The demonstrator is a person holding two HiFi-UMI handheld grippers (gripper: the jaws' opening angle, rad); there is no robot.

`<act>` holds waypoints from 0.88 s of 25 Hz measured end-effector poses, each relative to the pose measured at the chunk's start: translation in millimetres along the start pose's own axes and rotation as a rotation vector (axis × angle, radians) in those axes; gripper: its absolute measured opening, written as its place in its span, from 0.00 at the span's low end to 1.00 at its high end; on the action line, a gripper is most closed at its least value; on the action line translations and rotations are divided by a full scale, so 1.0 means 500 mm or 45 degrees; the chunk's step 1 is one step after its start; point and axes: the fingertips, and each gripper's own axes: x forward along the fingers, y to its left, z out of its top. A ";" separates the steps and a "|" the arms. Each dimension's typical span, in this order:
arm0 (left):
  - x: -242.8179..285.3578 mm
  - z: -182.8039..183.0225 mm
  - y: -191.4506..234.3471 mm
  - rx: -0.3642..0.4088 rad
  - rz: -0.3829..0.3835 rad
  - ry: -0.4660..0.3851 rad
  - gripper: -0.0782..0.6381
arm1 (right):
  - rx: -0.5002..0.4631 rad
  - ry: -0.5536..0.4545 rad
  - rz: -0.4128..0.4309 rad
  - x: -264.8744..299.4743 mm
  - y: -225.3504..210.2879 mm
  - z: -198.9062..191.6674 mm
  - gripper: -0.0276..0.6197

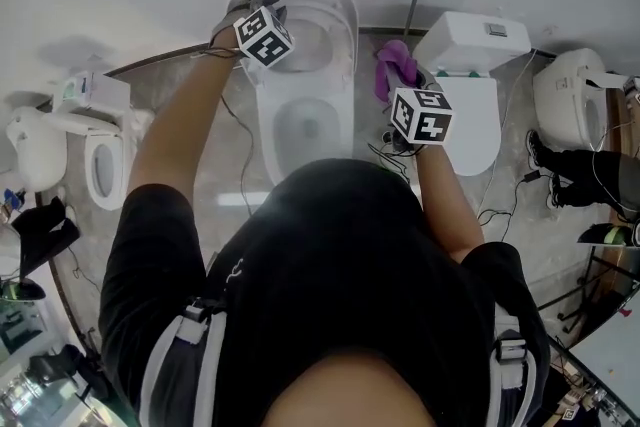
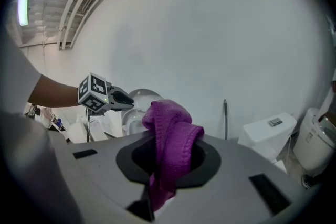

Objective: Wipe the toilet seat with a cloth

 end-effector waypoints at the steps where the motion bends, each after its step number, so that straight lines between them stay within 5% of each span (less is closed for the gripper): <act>1: 0.012 0.003 0.001 0.057 0.008 0.003 0.18 | 0.002 0.003 -0.005 -0.004 -0.007 -0.001 0.13; 7: 0.058 0.011 -0.006 0.203 -0.056 0.038 0.18 | 0.046 0.012 -0.065 -0.030 -0.065 -0.008 0.13; 13: 0.044 0.013 -0.027 0.241 -0.288 0.025 0.19 | 0.086 0.032 -0.076 -0.040 -0.066 -0.029 0.13; 22: 0.116 0.000 -0.025 0.304 -0.282 0.122 0.24 | 0.109 0.063 -0.129 -0.063 -0.088 -0.048 0.13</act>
